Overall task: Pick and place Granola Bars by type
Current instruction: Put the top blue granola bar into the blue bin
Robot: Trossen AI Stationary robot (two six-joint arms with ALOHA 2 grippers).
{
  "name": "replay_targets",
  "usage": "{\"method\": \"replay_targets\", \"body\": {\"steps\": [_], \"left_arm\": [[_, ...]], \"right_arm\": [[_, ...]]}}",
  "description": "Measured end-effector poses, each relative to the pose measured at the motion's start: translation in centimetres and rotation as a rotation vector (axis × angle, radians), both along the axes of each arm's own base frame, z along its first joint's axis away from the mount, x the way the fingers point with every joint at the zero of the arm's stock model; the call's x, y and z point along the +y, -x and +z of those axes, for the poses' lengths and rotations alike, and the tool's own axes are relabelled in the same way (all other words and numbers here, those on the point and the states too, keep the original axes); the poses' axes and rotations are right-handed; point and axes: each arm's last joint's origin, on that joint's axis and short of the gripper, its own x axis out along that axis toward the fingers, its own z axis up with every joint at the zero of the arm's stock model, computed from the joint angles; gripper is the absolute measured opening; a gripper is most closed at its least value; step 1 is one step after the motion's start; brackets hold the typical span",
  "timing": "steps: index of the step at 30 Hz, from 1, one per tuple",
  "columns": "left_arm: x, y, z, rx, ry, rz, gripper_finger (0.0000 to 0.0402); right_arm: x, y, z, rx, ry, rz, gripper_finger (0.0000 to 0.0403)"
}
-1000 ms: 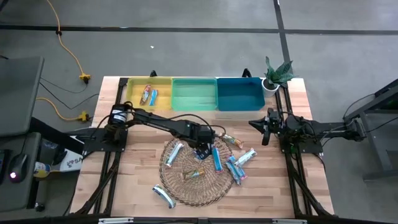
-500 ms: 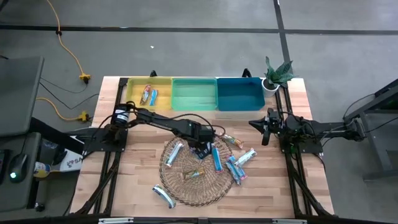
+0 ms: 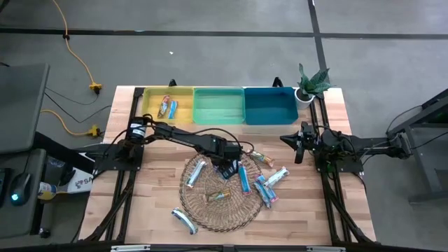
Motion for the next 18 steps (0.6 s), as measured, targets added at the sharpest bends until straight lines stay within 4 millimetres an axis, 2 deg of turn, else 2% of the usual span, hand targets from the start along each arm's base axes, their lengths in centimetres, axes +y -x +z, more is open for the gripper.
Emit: {"method": "replay_targets", "body": {"steps": [9,18], "left_arm": [[0.0,0.0,0.0,0.0,0.001,0.0,0.006],[0.0,0.14,0.32,0.001,-0.003,-0.027,0.005]], "right_arm": [[0.0,0.0,0.0,0.0,0.0,0.0,0.0],[0.0,0.0,0.0,0.0,0.0,0.0,0.0]]}}
